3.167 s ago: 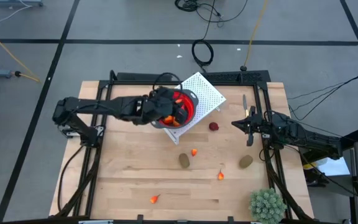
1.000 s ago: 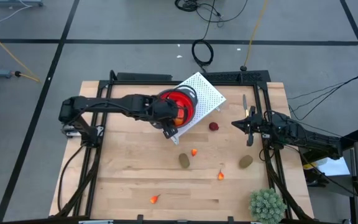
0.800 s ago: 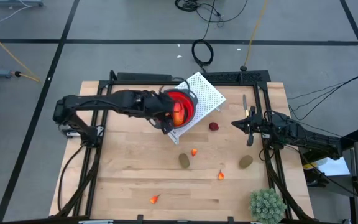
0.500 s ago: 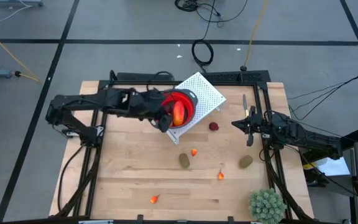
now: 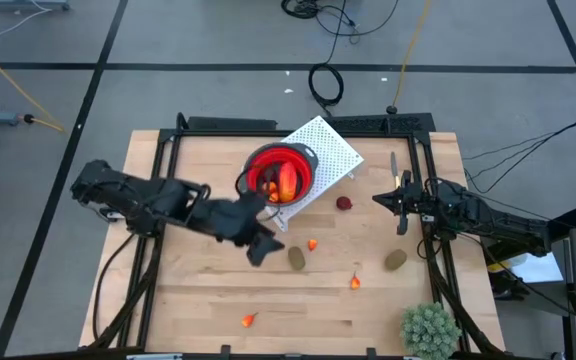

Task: Pick & Place Fruit
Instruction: Put the pear into the red strainer bowl on the shelf

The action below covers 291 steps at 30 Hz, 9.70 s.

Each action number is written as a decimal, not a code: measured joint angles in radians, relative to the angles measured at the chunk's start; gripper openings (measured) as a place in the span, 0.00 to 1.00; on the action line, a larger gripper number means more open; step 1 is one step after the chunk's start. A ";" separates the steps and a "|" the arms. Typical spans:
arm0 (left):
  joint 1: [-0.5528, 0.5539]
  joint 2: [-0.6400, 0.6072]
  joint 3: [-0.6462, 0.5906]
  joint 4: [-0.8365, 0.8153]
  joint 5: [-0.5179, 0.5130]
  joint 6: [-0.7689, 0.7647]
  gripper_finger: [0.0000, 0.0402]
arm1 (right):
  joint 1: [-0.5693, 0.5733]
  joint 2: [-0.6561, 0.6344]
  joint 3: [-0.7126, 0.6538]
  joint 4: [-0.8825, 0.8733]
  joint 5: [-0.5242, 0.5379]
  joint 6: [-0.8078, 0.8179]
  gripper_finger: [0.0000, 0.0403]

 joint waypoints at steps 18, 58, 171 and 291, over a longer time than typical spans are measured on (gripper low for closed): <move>-0.203 0.124 0.000 0.101 -0.117 -0.228 0.57 | 0.000 0.000 0.000 0.000 0.000 0.000 0.00; -0.340 0.551 0.000 -0.233 0.303 -0.631 0.57 | 0.000 0.000 0.000 -0.002 0.000 0.000 0.00; -0.285 0.121 -0.015 0.274 -0.584 0.351 0.22 | 0.000 0.001 0.000 -0.016 0.000 0.000 0.00; -0.033 0.123 -0.015 0.534 -0.696 2.290 0.22 | 0.000 0.001 0.000 0.088 0.000 0.104 0.00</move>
